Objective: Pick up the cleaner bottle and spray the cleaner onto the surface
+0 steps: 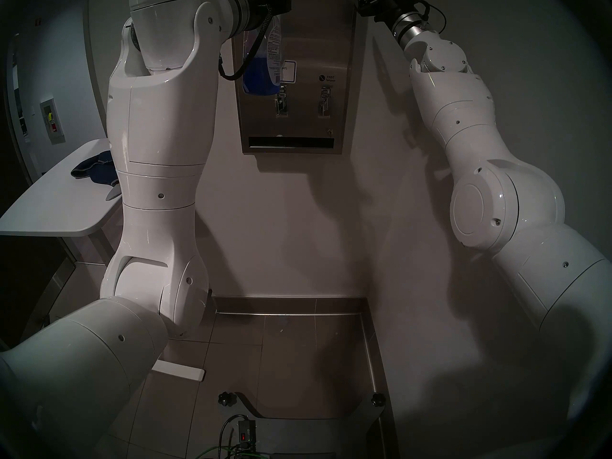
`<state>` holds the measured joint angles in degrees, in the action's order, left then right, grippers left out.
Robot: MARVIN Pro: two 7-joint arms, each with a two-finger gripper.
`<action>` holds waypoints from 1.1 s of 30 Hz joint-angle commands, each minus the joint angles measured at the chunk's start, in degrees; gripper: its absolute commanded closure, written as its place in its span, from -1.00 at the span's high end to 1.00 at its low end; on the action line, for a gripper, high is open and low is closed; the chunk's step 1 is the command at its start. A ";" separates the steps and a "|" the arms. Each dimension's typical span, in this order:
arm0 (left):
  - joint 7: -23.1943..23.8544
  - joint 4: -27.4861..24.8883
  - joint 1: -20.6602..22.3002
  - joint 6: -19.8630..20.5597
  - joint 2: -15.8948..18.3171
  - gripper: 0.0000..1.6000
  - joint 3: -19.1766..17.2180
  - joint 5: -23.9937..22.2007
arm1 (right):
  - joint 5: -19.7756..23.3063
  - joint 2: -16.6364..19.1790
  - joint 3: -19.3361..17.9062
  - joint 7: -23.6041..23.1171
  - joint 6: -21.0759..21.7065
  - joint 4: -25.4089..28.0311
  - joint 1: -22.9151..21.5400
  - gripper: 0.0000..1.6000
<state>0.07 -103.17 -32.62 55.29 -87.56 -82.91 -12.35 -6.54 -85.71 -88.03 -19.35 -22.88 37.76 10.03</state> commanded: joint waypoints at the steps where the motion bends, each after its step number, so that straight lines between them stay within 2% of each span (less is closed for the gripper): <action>1: 0.00 -1.96 3.23 -0.29 -0.13 -1.00 -0.14 0.05 | -0.03 0.17 -0.53 1.46 -0.55 6.00 1.25 1.00; 8: -0.01 -1.98 3.13 -0.29 -0.14 -1.00 -0.15 0.03 | -1.17 -0.14 0.09 1.09 -0.38 9.99 4.96 1.00; 11: -0.02 -1.98 3.07 -0.29 -0.14 -1.00 -0.15 0.03 | -1.66 0.06 0.07 1.25 -0.18 13.58 7.43 1.00; 13: -0.02 -1.98 3.06 -0.29 -0.14 -1.00 -0.15 0.03 | -1.76 0.08 0.04 1.34 -0.24 13.45 7.59 1.00; 21: -0.02 -2.03 3.02 -0.29 -0.15 -1.00 -0.16 0.02 | -2.51 -0.05 -0.09 1.97 0.12 19.95 12.05 1.00; 22: -0.03 -2.04 3.02 -0.29 -0.15 -1.00 -0.16 0.02 | -2.52 -0.19 -0.11 2.08 -0.15 18.40 11.65 1.00; 24: -0.03 -2.05 3.03 -0.29 -0.15 -1.00 -0.16 0.02 | -2.73 -0.21 -0.14 2.29 0.13 21.32 13.18 1.00; 33: -0.04 -2.12 3.13 -0.29 -0.15 -1.00 -0.16 0.02 | -3.48 -0.99 -0.01 3.15 0.33 25.79 16.54 1.00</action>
<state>0.03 -103.19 -33.04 55.29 -87.57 -82.92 -12.39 -9.85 -85.83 -88.04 -17.31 -22.85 57.99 25.72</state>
